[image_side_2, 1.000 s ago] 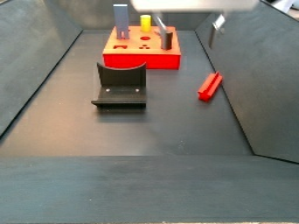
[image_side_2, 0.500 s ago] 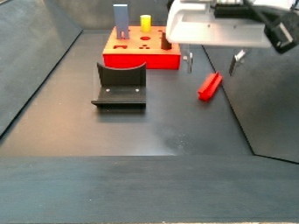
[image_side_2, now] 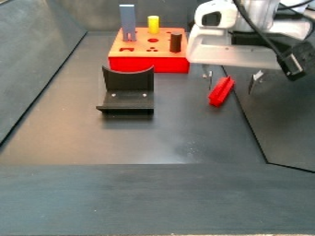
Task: Pick up the star object. Move up. Place the star object on the fixture. Regrasp the star object. Move to above the board. Insert the star object.
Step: Pick up the star object.
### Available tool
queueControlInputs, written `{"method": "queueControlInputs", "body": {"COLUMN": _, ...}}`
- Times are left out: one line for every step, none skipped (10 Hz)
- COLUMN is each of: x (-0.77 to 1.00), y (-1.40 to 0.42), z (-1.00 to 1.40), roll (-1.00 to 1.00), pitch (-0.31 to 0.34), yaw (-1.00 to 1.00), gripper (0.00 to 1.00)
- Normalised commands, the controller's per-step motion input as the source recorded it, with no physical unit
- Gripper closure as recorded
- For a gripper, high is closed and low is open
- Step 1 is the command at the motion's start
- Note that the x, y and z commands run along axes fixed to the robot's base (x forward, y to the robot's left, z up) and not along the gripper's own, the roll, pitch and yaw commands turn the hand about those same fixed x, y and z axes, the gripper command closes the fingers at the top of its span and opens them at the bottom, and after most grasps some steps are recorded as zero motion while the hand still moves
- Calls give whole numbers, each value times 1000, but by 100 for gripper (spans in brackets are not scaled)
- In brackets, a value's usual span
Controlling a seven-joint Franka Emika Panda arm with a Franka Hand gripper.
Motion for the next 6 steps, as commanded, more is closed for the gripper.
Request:
{"method": "queueControlInputs", "body": {"x": 274, "y": -214, "z": -1000, "roll": 13, "pitch": -30, "yaw": -357, "gripper": 0}}
{"method": "queueControlInputs", "body": {"x": 560, "y": -183, "z": -1000, "roll": 26, "pitch": 0, "yaw": -403, "gripper": 0}}
{"method": "queueControlInputs", "body": {"x": 614, "y": -169, "z": -1000, "roll": 31, "pitch": 0, "yaw": -443, "gripper": 0}}
{"method": "queueControlInputs", "body": {"x": 589, "y": -171, "z": -1000, "roll": 40, "pitch": 0, "yaw": -463, "gripper": 0}}
{"method": "queueControlInputs", "body": {"x": 537, "y": -146, "z": -1000, "roll": 40, "pitch": 0, "yaw": -460, "gripper": 0}}
{"method": "queueControlInputs", "body": {"x": 163, "y": 0, "z": -1000, "roll": 23, "pitch": 0, "yaw": -343, "gripper": 0}}
